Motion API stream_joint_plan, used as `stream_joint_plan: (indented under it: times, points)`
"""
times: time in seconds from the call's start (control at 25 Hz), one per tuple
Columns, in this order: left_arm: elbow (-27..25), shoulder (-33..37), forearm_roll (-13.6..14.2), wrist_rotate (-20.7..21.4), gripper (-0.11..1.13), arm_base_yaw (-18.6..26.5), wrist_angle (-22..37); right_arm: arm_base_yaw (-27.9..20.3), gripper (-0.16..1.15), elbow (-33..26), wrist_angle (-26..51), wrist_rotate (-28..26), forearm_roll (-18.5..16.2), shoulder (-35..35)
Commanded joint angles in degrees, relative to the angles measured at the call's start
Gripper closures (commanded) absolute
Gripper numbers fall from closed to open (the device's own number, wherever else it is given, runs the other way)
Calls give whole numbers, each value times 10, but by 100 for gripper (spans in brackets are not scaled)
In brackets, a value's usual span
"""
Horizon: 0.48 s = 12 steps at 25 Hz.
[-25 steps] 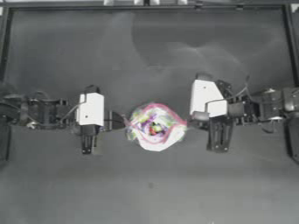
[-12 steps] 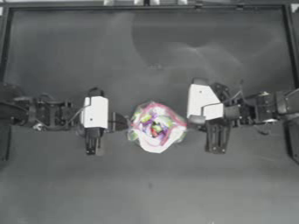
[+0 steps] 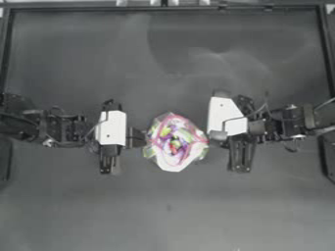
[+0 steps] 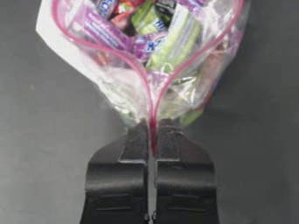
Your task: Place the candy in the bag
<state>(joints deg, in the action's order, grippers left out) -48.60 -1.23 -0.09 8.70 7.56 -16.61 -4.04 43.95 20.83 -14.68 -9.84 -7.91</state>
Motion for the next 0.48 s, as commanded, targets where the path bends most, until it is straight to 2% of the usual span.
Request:
stream_joint_plan:
  times: [0.04, 0.36, 0.48]
  points:
    - [10, 7, -1, 1, 98, 3, -3, -2, 94, -3, -5, 0, 1, -5]
    - [11, 6, 0, 1, 98, 3, -3, -2, 93, -4, -5, 1, -2, -4]
    - [11, 5, -1, 1, 98, 3, -3, -2, 86, -6, -5, 0, -1, -5]
